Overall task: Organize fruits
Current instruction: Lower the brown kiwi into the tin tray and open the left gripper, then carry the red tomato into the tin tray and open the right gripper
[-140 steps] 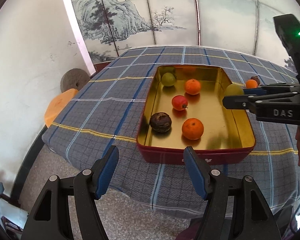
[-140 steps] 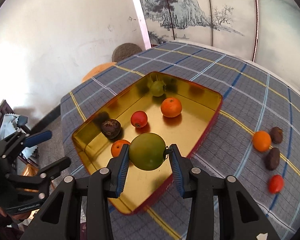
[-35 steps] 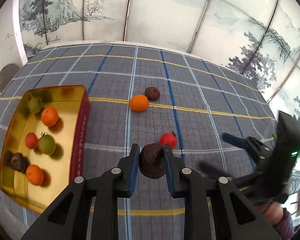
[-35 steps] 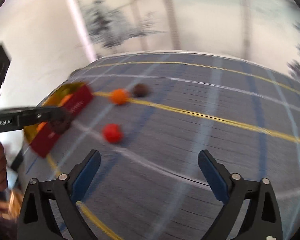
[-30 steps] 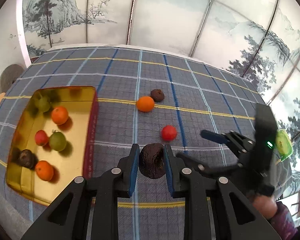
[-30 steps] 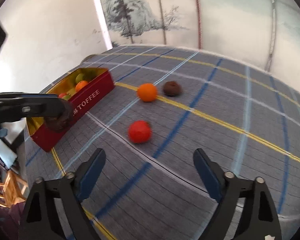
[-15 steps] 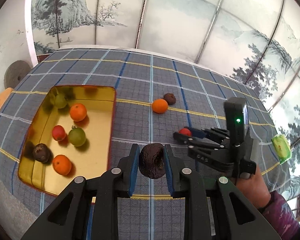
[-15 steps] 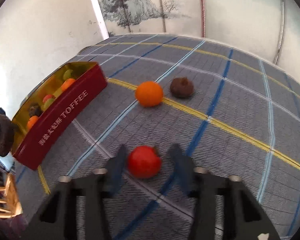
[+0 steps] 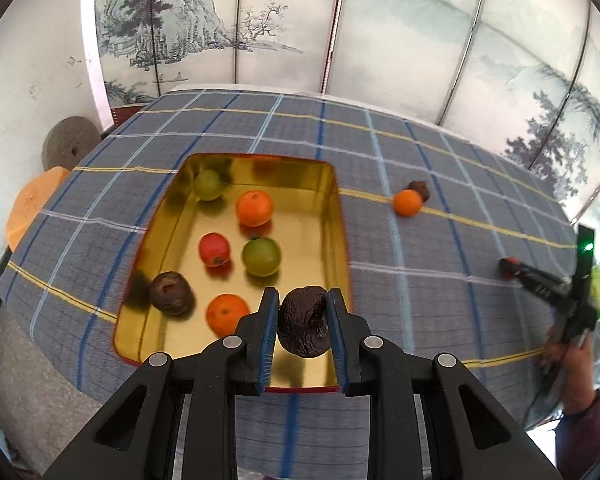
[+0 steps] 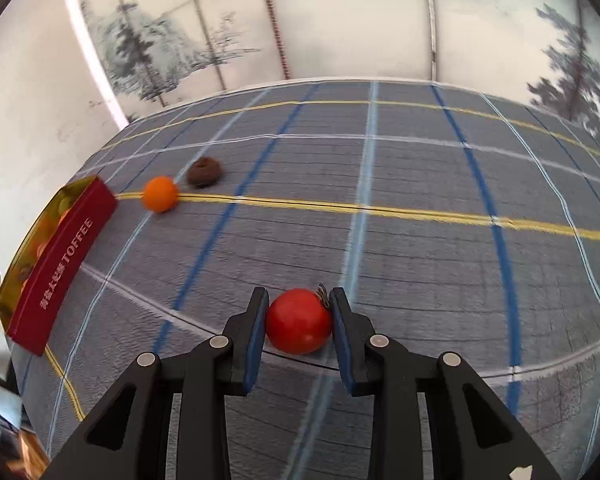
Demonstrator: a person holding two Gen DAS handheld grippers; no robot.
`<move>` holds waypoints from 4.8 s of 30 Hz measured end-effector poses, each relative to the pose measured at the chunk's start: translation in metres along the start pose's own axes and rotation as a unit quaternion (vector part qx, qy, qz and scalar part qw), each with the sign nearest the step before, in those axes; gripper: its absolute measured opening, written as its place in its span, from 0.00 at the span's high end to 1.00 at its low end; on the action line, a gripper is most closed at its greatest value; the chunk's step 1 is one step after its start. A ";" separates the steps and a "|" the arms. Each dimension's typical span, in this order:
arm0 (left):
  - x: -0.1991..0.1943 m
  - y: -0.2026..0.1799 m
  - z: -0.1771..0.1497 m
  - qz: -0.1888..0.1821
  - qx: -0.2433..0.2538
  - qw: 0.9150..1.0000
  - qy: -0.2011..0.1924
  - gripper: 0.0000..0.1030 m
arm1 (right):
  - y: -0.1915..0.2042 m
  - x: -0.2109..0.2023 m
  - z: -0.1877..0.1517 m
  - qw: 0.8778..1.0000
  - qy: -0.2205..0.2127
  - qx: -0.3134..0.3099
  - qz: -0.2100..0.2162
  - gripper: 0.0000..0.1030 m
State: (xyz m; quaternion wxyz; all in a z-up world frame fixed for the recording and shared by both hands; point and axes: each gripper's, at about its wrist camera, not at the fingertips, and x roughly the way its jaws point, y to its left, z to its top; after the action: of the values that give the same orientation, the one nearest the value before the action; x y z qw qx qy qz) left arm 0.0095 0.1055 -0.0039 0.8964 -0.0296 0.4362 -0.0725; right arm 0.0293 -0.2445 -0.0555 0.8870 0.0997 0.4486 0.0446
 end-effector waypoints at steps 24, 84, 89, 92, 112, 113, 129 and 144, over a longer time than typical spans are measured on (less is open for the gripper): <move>0.044 0.000 -0.006 0.038 0.027 0.999 0.004 0.75 | 0.000 0.003 0.000 1.000 0.002 0.002 -0.004 0.72; -0.043 -0.007 -0.063 0.058 0.044 0.994 -0.080 0.47 | 0.043 -0.033 -0.027 0.998 -0.011 -0.038 -0.051 0.53; -0.041 -0.018 -0.065 0.056 0.065 0.993 -0.080 0.46 | 0.034 -0.011 -0.028 0.998 0.011 -0.036 -0.057 0.58; -0.041 -0.020 -0.065 0.052 0.064 0.993 -0.079 0.46 | 0.032 -0.013 -0.024 0.998 0.009 -0.036 -0.047 0.73; -0.056 0.022 -0.074 0.065 0.006 0.996 -0.059 0.42 | 0.216 -0.028 0.037 0.978 -0.023 -0.147 0.144 0.73; -0.056 0.024 -0.074 0.067 0.004 0.996 -0.058 0.42 | 0.227 -0.021 0.040 0.977 -0.017 -0.153 0.147 0.73; -0.050 0.044 -0.078 0.101 -0.002 0.994 -0.043 0.35 | 0.281 0.052 0.057 0.977 0.046 -0.166 0.128 0.72; -0.048 0.043 -0.080 0.112 0.013 0.993 -0.037 0.33 | 0.256 0.010 0.064 0.981 -0.034 -0.125 0.143 0.34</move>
State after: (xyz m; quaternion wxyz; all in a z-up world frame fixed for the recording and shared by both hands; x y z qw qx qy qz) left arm -0.0778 0.1558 -0.0208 0.9147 0.0286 0.4025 0.0235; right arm 0.0889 -0.0020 0.0290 0.8917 0.0525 0.3904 0.2231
